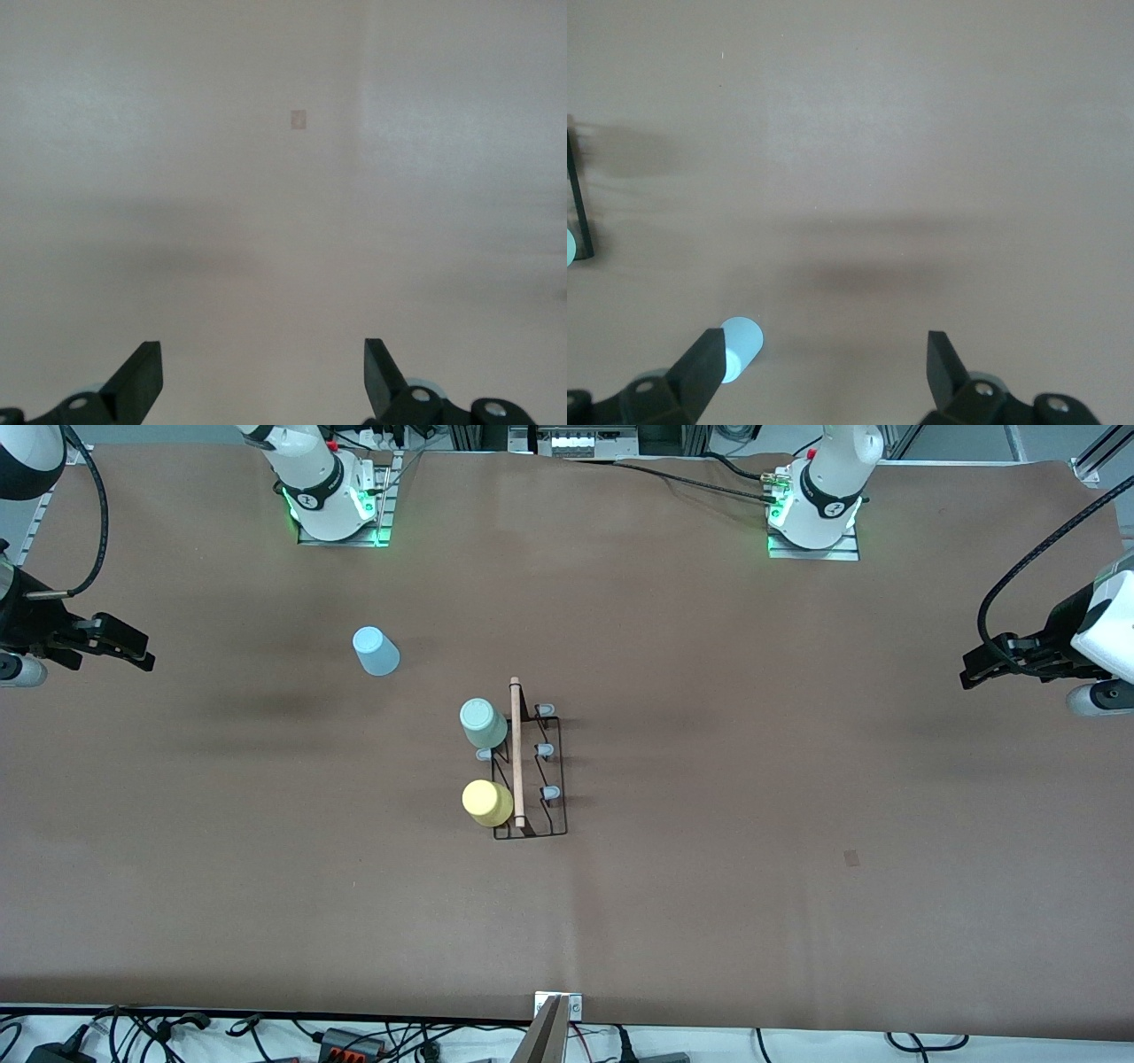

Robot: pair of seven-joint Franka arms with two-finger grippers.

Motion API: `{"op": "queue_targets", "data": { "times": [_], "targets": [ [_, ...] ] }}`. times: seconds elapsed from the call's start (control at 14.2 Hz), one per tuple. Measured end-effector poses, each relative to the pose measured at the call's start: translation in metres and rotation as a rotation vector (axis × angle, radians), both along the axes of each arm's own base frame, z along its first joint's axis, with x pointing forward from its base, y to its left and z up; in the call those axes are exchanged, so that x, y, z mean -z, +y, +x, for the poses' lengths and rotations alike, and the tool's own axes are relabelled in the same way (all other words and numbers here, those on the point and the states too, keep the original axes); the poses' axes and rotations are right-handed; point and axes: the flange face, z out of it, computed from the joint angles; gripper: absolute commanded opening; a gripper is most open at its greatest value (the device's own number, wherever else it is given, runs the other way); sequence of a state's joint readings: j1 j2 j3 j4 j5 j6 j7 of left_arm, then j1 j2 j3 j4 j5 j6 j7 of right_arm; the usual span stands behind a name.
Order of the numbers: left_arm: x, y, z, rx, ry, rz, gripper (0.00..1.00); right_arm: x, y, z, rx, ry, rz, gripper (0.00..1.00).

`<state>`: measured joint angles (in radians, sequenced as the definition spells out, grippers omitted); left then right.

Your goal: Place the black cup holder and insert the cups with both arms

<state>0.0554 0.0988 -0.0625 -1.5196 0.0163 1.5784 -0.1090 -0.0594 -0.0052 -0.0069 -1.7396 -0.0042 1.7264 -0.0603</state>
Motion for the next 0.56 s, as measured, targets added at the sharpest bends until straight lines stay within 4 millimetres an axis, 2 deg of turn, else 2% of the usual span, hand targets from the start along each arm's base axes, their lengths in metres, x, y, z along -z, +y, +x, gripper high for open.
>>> {"op": "queue_targets", "data": {
  "times": [0.56],
  "targets": [
    [0.0000,0.0058,0.0000,-0.010,0.000,0.000,1.00,0.0007,0.0017,-0.0003,-0.003,0.005,0.000,1.00]
  ]
}}
